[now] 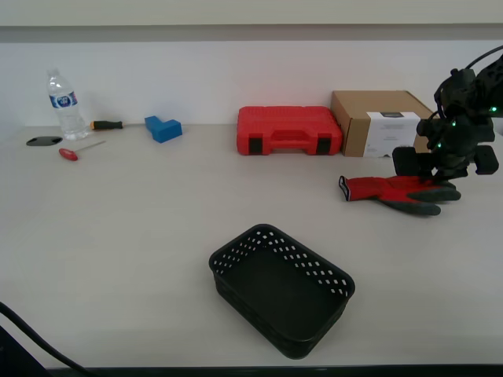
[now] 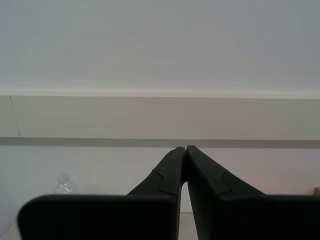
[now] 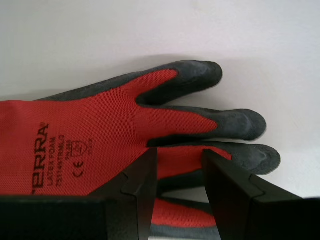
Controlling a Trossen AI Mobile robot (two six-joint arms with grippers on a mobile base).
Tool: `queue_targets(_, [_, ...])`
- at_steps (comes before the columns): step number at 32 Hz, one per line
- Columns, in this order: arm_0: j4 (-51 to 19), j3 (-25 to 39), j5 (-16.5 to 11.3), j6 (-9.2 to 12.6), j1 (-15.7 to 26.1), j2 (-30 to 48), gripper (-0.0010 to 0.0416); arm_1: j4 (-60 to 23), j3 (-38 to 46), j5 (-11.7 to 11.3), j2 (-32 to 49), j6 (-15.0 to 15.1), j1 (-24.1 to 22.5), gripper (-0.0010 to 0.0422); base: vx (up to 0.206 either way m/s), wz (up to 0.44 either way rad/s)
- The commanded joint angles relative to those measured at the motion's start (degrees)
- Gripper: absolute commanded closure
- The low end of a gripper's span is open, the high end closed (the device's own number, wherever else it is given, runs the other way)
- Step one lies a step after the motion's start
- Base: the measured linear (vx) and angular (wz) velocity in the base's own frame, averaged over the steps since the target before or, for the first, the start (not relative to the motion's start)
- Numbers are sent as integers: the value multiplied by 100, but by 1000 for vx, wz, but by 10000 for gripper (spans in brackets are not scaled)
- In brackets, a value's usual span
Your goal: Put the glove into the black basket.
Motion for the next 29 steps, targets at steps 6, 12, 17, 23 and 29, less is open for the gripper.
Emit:
queue_targets(6, [-52,256,-31,-229,2,398,284,33,0,-9,0,0,0,412,0,0])
queue_targets(12, [-275,247,9,-229,-2,431,284,33,2,-9,0,2,0,412,0,0])
queue_targets(17, [-289,229,4,-229,-13,437,292,33,2,-9,0,2,2,412,0,0])
queue_targets(23, [-876,494,-442,-240,-15,1010,413,35,4,-15,0,2,0,412,0,0])
queue_targets(29, [-949,645,-811,-238,-15,1086,407,33,2,-24,0,2,0,412,0,0])
